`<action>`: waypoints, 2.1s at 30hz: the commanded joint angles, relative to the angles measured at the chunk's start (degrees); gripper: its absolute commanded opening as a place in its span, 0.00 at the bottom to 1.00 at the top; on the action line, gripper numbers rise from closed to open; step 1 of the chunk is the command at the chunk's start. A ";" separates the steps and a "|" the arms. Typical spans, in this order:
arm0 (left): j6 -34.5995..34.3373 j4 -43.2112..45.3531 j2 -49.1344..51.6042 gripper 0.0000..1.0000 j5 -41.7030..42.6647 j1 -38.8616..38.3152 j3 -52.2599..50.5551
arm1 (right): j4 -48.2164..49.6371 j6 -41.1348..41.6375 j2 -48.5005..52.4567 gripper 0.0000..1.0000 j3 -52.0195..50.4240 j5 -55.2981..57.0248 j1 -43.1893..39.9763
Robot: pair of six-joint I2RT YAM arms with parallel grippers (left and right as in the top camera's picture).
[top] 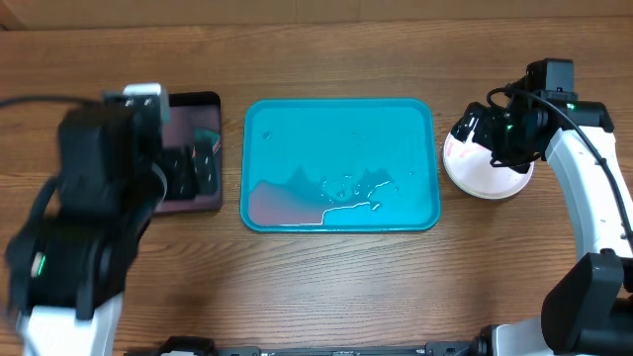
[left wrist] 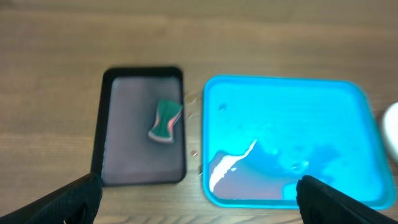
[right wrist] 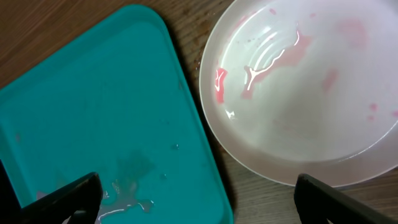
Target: Clean dirty plates on tray and stack at the side
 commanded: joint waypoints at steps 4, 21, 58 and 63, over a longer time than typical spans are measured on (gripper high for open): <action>-1.60 0.90 -17.51 1.00 2.75 -1.97 -7.34 | 2.82 -0.61 -1.40 1.00 1.01 0.37 0.11; -4.07 33.97 -28.96 1.00 15.50 -1.99 -51.10 | 3.76 -0.66 -1.40 1.00 0.98 0.37 0.11; -10.10 65.00 -26.01 1.00 -9.25 -1.92 -87.78 | 3.04 -0.66 -1.40 1.00 0.98 0.37 0.11; -16.61 63.47 -25.86 1.00 -13.79 -1.90 -88.21 | 3.02 -0.66 -1.40 1.00 0.98 0.37 0.11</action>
